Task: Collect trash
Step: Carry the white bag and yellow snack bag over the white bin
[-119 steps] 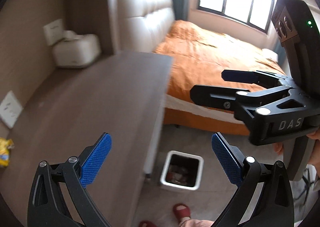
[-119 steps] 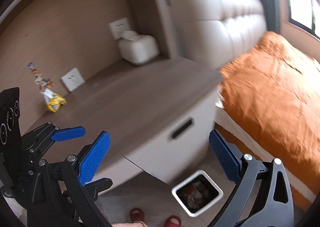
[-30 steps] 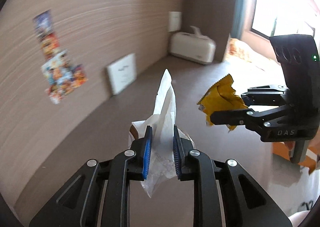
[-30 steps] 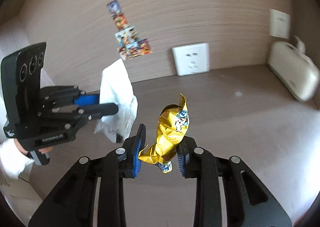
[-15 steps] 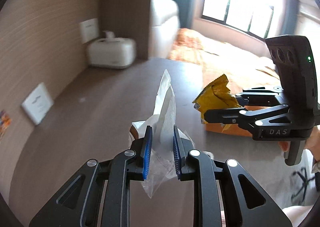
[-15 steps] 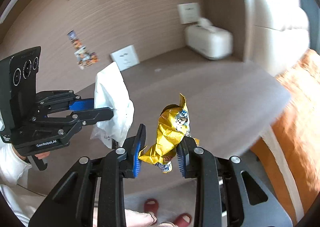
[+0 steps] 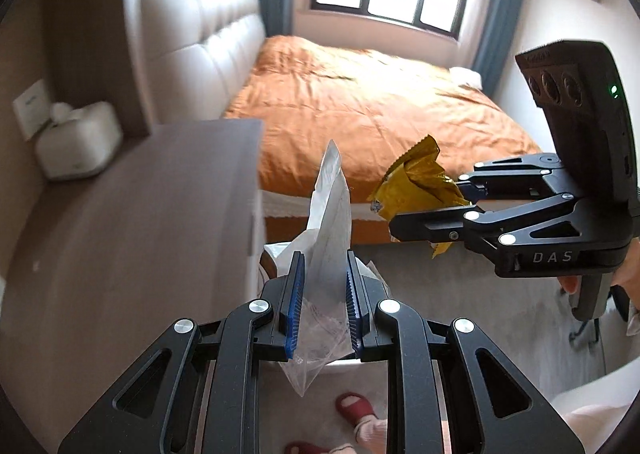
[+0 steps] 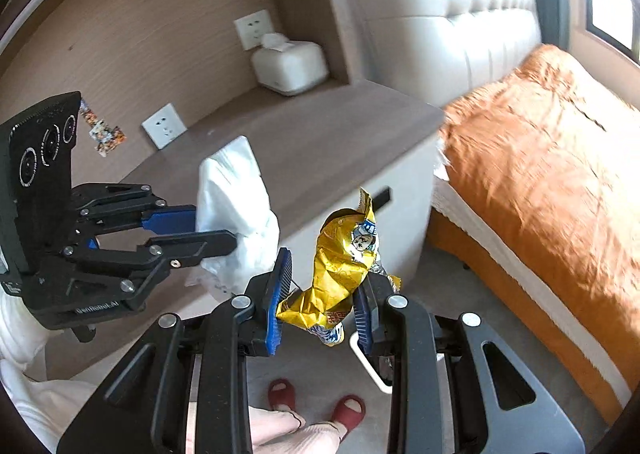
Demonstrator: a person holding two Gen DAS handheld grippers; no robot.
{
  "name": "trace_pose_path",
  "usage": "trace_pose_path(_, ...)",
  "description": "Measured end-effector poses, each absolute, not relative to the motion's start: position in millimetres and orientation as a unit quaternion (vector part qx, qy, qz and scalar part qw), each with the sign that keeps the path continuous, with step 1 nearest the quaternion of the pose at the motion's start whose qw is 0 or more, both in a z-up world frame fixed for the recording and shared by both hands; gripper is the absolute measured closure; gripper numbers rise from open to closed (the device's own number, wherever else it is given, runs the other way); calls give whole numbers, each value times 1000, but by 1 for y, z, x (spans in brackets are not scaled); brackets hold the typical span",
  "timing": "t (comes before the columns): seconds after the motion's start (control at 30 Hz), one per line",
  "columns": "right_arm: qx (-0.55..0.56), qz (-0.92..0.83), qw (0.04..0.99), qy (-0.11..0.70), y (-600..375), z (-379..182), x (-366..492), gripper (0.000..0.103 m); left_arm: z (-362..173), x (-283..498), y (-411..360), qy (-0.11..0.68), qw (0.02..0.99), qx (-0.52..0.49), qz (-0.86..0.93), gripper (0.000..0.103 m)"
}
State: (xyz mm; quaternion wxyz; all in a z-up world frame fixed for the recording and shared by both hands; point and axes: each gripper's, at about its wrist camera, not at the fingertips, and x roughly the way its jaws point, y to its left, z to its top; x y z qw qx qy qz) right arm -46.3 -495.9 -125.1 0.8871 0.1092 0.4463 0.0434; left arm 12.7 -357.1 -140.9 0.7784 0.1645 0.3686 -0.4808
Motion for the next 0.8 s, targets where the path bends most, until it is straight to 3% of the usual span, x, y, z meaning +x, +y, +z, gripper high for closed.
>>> trace_pose_path(0.43,150,21,859,488,-556,-187,-66,72,-217,7,-441,428,733,201,-489,84)
trace_pose_path(0.8,209,-4,807,552,-594,-322,-60,72,-347,20,-484,521,696,206,-449,84)
